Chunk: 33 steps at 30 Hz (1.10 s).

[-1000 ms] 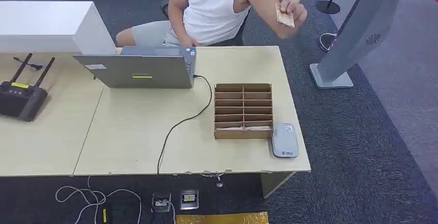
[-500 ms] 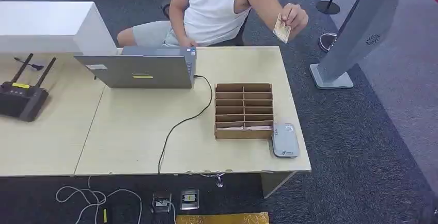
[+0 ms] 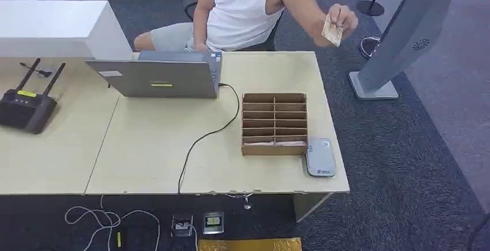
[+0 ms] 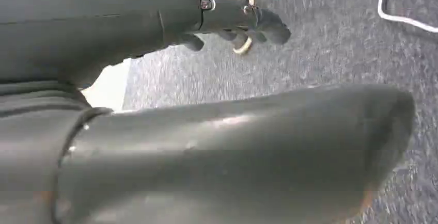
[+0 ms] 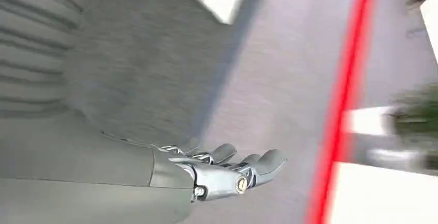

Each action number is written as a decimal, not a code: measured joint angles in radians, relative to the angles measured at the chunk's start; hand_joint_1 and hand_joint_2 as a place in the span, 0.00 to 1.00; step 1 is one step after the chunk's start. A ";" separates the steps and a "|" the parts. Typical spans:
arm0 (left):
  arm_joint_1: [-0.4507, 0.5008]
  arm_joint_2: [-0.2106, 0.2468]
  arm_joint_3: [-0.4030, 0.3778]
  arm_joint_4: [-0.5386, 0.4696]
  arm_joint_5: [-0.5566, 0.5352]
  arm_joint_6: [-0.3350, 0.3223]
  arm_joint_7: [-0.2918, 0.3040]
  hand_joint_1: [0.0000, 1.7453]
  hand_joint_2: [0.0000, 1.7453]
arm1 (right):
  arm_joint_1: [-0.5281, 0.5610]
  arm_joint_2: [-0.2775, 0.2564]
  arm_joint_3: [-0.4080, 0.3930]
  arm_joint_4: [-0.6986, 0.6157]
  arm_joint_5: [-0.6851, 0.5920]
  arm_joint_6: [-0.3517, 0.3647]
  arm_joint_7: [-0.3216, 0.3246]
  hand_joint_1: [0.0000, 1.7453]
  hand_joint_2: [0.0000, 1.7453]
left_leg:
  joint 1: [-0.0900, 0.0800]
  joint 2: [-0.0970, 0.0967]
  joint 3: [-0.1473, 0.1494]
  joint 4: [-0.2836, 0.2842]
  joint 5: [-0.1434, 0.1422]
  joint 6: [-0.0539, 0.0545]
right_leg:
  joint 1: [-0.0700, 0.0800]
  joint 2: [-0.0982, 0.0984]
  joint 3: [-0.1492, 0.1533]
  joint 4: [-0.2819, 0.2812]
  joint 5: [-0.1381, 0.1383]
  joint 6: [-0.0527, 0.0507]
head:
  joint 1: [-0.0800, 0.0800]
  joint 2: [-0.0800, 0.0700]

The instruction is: Pass the card to the sensor for recognition and then transmit it.

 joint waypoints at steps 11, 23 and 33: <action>-0.004 0.004 -0.003 0.000 -0.026 -0.014 -0.024 0.00 0.00 | -0.037 0.041 0.444 -0.290 0.169 -0.004 -0.033 0.00 1.00 | 0.001 0.000 0.001 0.000 0.001 -0.001 | 0.001 -0.001 0.000 0.002 0.000 0.000 | 0.000 0.000; -0.003 0.005 -0.018 0.000 -0.044 -0.018 -0.045 0.00 0.00 | -0.025 0.157 0.748 -0.548 0.422 0.058 -0.029 0.00 1.00 | 0.001 -0.001 0.000 0.000 0.002 -0.002 | 0.001 -0.001 -0.002 0.002 0.000 0.000 | 0.000 0.000; -0.001 0.007 -0.019 0.000 -0.043 -0.020 -0.045 0.00 0.00 | -0.010 0.212 0.843 -0.639 0.442 0.055 -0.036 0.00 1.00 | 0.001 -0.001 -0.001 0.000 0.002 -0.002 | 0.001 -0.001 -0.002 0.002 0.000 -0.001 | 0.001 0.000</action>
